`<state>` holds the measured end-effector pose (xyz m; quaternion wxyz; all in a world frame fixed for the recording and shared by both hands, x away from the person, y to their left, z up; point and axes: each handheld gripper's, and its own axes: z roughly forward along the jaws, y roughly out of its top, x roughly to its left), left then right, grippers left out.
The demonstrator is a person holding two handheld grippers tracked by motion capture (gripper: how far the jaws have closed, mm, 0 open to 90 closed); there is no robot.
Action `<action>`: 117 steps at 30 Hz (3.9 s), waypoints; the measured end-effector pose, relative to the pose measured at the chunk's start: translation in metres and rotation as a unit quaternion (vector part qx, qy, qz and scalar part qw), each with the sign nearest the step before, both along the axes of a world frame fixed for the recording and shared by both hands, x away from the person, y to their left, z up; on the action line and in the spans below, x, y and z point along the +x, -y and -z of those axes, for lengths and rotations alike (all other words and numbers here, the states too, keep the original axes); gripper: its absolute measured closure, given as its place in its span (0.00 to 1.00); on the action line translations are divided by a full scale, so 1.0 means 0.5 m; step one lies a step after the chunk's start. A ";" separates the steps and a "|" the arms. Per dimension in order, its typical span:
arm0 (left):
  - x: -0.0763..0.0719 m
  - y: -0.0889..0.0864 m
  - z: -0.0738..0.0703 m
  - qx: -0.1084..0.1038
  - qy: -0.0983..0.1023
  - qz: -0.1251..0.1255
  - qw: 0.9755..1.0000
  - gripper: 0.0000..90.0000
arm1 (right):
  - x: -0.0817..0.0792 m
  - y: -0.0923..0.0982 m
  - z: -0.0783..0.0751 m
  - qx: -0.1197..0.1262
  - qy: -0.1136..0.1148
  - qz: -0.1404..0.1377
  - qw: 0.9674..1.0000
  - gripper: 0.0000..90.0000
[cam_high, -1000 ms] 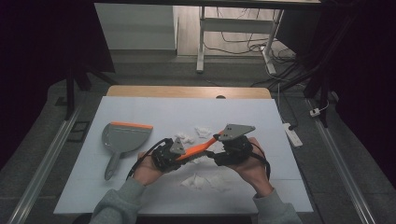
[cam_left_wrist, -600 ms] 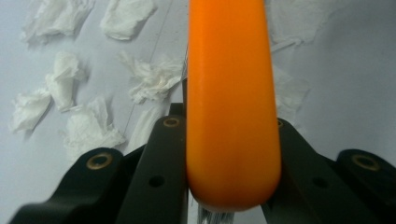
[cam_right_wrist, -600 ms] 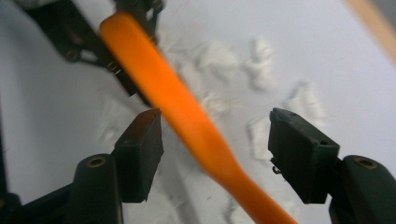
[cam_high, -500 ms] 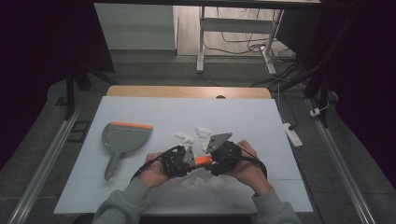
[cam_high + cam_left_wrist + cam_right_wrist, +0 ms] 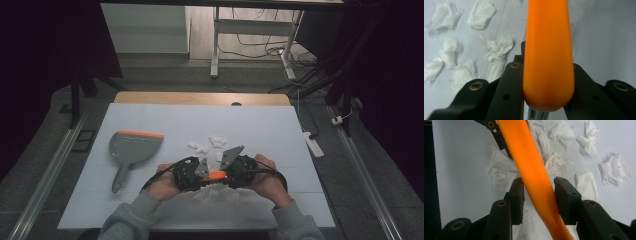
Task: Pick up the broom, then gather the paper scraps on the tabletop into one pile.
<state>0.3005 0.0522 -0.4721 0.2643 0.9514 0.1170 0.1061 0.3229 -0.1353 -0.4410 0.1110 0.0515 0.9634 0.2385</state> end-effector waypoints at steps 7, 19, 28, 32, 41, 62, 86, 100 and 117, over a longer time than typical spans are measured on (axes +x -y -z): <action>0.005 -0.036 -0.019 -0.064 0.029 -0.068 0.995 0.64 | 0.007 0.021 -0.010 0.036 -0.013 0.017 0.999 0.75; -0.026 -0.155 -0.031 -0.134 0.052 -0.183 0.972 0.47 | 0.032 0.055 -0.012 0.081 -0.016 0.062 0.995 0.76; -0.050 -0.254 -0.018 -0.144 0.057 -0.250 0.956 0.45 | 0.051 0.074 -0.017 0.103 -0.006 0.090 0.991 0.76; -0.061 -0.290 -0.007 -0.158 0.046 -0.264 0.950 0.44 | 0.054 0.086 -0.019 0.112 -0.006 0.096 0.989 0.76; -0.079 -0.335 0.026 -0.154 0.028 -0.287 0.945 0.44 | 0.062 0.103 -0.023 0.125 0.002 0.123 0.984 0.76; -0.074 -0.335 0.042 -0.153 0.019 -0.293 0.943 0.42 | 0.081 0.120 -0.025 0.145 0.016 0.163 0.976 0.76; -0.078 -0.330 0.057 -0.152 0.012 -0.283 0.947 0.39 | 0.297 0.099 -0.033 0.025 0.023 0.248 0.968 0.77; -0.083 -0.329 0.063 -0.156 0.007 -0.285 0.946 0.39 | 0.344 0.061 0.015 -0.037 0.022 0.247 0.968 0.78; -0.082 -0.327 0.068 -0.151 0.002 -0.278 0.949 0.40 | 0.309 -0.034 0.024 -0.099 0.017 0.150 0.984 0.78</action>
